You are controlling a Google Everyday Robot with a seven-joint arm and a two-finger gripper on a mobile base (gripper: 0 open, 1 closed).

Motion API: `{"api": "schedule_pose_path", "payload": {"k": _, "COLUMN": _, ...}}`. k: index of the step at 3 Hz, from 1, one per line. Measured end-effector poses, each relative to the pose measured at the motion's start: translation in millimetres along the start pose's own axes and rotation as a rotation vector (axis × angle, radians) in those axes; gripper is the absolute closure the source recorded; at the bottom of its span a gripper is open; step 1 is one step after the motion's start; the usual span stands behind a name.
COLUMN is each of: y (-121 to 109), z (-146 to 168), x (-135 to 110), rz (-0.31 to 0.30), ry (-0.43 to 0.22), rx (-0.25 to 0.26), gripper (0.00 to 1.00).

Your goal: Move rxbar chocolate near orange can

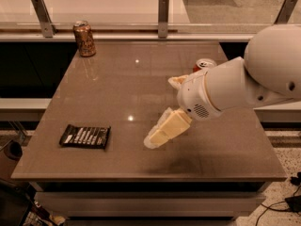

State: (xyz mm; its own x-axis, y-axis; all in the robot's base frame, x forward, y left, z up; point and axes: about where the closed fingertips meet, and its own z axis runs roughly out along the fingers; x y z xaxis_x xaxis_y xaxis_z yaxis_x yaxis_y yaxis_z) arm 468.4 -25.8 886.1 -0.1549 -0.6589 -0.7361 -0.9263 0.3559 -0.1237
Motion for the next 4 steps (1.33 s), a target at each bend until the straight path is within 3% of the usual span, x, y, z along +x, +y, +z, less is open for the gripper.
{"api": "schedule_pose_path", "payload": {"k": 1, "y": -0.2, "z": 1.0, "x": -1.0, "rz": -0.001, "ry": -0.006, "rx": -0.001, "gripper": 0.00}}
{"api": "schedule_pose_path", "payload": {"k": 4, "y": 11.6, "z": 77.8, "x": 4.2, "rz": 0.011, "ry": -0.151, "rx": -0.083, "gripper": 0.00}}
